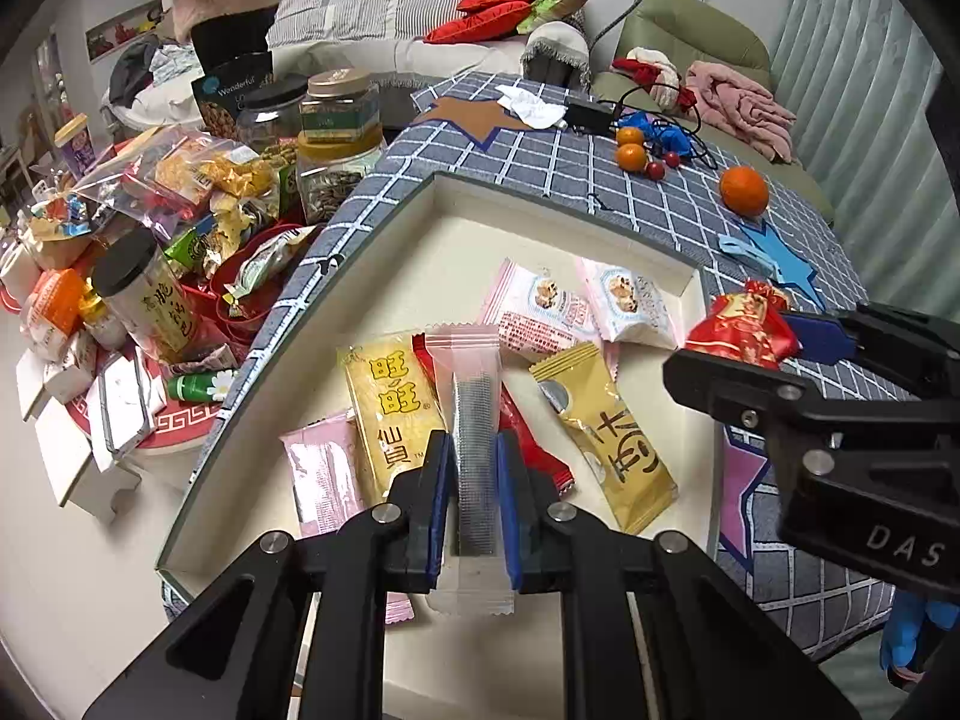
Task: Organize snacks
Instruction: 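Carry both packets into the cream tray and open both grippers, then move both tools back toward the light-blue bar and red candy packet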
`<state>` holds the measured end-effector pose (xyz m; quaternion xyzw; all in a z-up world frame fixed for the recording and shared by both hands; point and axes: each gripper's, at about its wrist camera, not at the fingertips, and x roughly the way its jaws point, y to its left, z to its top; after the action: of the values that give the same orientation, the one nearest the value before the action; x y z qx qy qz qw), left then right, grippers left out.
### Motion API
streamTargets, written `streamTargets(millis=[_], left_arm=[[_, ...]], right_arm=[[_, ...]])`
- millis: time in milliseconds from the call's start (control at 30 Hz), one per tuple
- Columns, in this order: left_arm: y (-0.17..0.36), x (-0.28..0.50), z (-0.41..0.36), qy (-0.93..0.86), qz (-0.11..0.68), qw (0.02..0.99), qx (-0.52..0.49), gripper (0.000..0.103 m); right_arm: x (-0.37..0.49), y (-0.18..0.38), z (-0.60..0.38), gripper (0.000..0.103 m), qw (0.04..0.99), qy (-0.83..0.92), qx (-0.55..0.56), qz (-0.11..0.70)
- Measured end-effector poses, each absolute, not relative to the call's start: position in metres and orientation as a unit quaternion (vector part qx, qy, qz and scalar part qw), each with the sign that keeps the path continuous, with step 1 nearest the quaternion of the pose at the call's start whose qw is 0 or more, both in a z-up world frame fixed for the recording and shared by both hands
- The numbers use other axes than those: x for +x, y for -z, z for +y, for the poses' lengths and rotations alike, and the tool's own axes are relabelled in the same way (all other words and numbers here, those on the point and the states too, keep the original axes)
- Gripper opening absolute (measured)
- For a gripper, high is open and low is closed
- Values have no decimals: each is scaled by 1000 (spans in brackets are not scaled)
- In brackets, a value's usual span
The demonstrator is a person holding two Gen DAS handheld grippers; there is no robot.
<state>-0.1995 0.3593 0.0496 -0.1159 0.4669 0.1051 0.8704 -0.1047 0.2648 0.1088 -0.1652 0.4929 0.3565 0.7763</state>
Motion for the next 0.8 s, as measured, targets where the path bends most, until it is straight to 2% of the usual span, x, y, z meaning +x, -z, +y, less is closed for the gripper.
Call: streamTargets(millis=[167, 233, 300, 333, 367, 400, 433, 800], left_arm=[[-42, -197, 360, -106, 477, 865, -117, 19], [-41, -197, 360, -107, 479, 863, -120, 29], [-41, -197, 361, -107, 478, 863, -125, 68], [-42, -198, 361, -109, 475, 864, -125, 75], [-45, -199, 361, -113, 469, 867, -124, 80], [-49, -199, 360, -115, 464, 870, -121, 80], [-51, -198, 359, -114, 463, 871, -119, 80], [-111, -176, 330, -53, 440, 888, -122, 81]], right_arm=[[-100, -101, 271, 52, 769, -358, -166, 502], [-97, -97, 272, 52, 765, -359, -161, 509], [-95, -94, 273, 60, 758, -364, -154, 519], [-94, -93, 273, 64, 756, -365, -152, 521], [-94, -93, 271, 80, 758, -363, -152, 520], [-93, -95, 271, 98, 762, -359, -153, 517], [-92, -97, 268, 103, 770, -351, -154, 510], [-41, -128, 181, 103, 810, -278, -98, 507]])
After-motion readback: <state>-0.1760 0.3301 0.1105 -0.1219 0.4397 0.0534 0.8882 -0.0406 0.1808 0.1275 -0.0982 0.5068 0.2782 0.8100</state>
